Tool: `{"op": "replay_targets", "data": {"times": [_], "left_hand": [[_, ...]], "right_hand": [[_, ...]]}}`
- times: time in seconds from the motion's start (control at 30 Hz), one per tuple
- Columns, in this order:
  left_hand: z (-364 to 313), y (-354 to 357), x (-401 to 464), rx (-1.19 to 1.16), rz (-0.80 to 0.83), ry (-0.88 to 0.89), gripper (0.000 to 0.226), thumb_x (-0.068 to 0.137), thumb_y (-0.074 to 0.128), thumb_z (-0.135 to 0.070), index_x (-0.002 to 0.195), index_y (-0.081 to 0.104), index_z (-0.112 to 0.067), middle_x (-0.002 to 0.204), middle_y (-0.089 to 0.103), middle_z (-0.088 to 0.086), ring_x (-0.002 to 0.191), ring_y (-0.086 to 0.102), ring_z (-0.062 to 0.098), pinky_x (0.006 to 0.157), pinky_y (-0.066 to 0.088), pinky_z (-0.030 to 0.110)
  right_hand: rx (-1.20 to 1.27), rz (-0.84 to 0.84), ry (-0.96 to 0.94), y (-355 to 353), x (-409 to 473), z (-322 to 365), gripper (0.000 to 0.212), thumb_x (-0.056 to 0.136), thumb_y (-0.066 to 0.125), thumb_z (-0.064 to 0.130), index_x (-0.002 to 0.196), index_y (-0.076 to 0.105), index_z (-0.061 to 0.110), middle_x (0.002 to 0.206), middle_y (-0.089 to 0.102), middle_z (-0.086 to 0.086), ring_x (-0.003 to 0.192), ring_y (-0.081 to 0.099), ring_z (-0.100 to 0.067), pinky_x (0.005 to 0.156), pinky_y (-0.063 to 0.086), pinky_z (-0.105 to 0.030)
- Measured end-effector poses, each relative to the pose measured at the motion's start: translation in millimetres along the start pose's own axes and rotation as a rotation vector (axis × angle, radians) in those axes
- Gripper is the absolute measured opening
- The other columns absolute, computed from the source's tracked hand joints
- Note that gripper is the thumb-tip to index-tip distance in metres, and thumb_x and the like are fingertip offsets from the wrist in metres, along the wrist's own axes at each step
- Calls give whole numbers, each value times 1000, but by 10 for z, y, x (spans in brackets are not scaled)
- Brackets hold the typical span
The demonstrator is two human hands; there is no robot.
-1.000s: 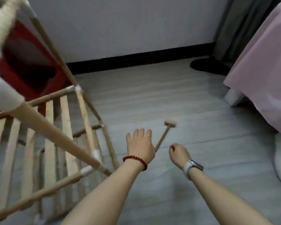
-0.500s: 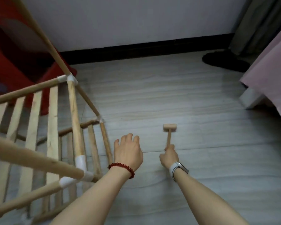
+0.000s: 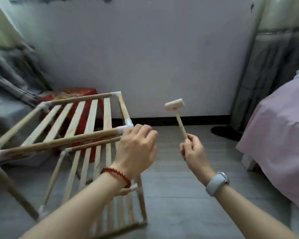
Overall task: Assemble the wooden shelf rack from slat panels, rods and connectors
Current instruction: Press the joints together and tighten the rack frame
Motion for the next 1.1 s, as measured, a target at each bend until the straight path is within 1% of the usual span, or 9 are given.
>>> {"op": "replay_targets", "data": {"times": [0.1,0.23,0.4,0.47,0.6,0.73,0.87,1.03,1.1], "left_hand": [[472,-389,-55,121,-89,-188,31,85,45,-27,102,67,-15,103,64,4,97,59,26,84,39,41],[1092,-314,-415,144,312,-587,36,99,28,-41,124,53,-34,127,56,-9,121,45,17,105,21,45],[1157,-200,-533,85,268,-651,38,98,29,-49,123,56,-38,120,61,-12,117,49,16,105,19,43],[1158,-215,-501,72,264,-676,39,98,27,-49,119,58,-38,118,62,-12,116,49,16,105,21,44],[1152,-232,-569,29,273,-672,39,99,27,-48,121,56,-37,123,59,-12,120,46,16,105,21,43],[1169,-261,-491,8,313,-677,40,99,26,-48,125,54,-36,125,58,-10,122,44,17,106,21,44],[1153,-266,-523,17,331,-684,40,100,25,-47,126,53,-36,127,57,-8,123,44,19,108,20,45],[1137,-282,-495,11,309,-679,41,100,26,-47,126,53,-34,126,58,-7,123,44,19,108,18,45],[1144,-293,-502,21,308,-681,41,100,25,-48,127,53,-35,126,58,-6,123,44,20,108,19,45]], "right_hand": [[-93,129,-123,87,-145,635,15,96,42,8,98,49,21,63,46,7,44,38,-1,42,33,-16],[-442,266,-264,189,-254,1437,15,97,47,17,94,60,10,56,42,11,46,42,-2,46,31,-17],[-506,110,-482,123,-331,2138,14,99,42,26,101,55,22,57,49,9,46,46,-5,46,34,-18],[-563,66,-472,211,-474,2009,19,100,37,27,104,53,17,57,48,6,48,48,-12,50,37,-30],[-1007,258,-263,387,-637,1608,27,100,34,32,108,55,16,92,64,-13,89,59,-37,66,38,-34],[-653,-20,-466,272,-582,1925,23,100,37,29,104,53,13,61,56,-3,59,57,-33,55,39,-34],[-1016,226,-215,384,-772,1564,26,100,34,31,106,51,13,91,63,-14,89,60,-38,68,39,-35],[-657,-26,-430,270,-691,1861,21,100,37,28,100,52,13,62,57,-2,58,57,-30,56,42,-34],[-801,70,-304,375,-741,1765,24,100,34,30,104,51,12,79,64,-13,75,61,-37,66,44,-38]]}}
Point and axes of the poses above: each hand's wrist, its own x-axis towards the middle knuckle, its own y-axis out of the palm, z = x × y, the point moved 4 cm from there along x, towards the middle knuckle
